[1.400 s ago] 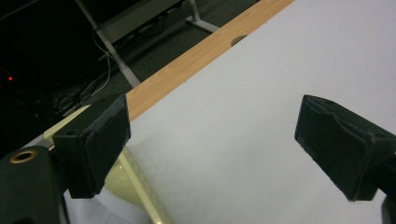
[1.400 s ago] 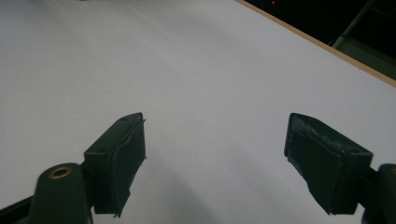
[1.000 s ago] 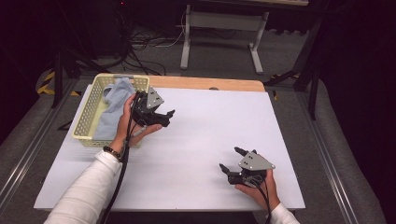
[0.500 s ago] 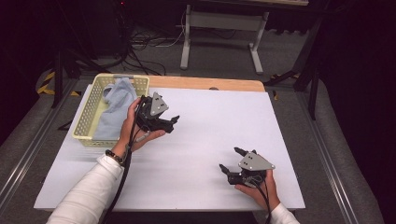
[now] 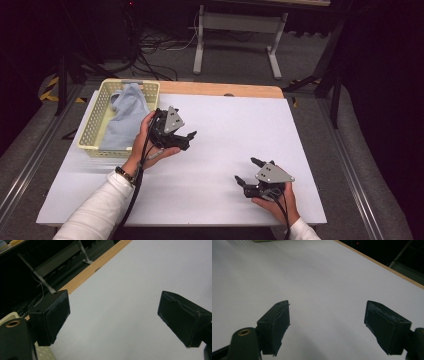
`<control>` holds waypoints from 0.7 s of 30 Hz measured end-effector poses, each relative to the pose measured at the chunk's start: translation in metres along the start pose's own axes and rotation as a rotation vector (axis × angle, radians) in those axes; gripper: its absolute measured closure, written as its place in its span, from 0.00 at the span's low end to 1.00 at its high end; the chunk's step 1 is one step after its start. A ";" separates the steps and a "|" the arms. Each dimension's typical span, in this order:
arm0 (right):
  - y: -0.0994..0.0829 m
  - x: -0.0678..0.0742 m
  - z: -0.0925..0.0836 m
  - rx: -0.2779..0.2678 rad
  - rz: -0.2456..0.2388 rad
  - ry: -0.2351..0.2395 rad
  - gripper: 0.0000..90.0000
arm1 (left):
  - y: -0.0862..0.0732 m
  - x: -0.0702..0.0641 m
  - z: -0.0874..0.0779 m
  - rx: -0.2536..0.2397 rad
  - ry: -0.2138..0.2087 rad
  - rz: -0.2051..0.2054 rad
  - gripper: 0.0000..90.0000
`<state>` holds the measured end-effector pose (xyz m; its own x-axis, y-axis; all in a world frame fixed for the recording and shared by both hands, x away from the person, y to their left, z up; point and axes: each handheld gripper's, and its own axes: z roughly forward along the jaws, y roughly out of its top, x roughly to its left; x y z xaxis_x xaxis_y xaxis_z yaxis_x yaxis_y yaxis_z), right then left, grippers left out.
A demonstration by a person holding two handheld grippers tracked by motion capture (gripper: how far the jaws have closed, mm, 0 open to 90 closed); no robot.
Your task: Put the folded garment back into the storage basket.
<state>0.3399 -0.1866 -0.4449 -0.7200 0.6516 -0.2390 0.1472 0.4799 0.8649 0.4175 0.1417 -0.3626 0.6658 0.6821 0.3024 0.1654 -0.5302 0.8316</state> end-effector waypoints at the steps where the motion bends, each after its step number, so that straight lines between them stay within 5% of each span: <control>1: 0.000 0.000 0.000 0.000 0.000 0.000 0.24 | 0.000 -0.002 -0.001 0.002 0.000 0.004 0.13; 21: 0.001 0.001 0.000 0.000 -0.007 0.004 0.24 | -0.014 -0.021 -0.009 -0.016 -0.051 0.016 0.13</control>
<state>0.3390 -0.1854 -0.4448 -0.7234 0.6460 -0.2434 0.1421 0.4844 0.8632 0.3950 0.1389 -0.3764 0.7042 0.6472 0.2919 0.1435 -0.5324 0.8343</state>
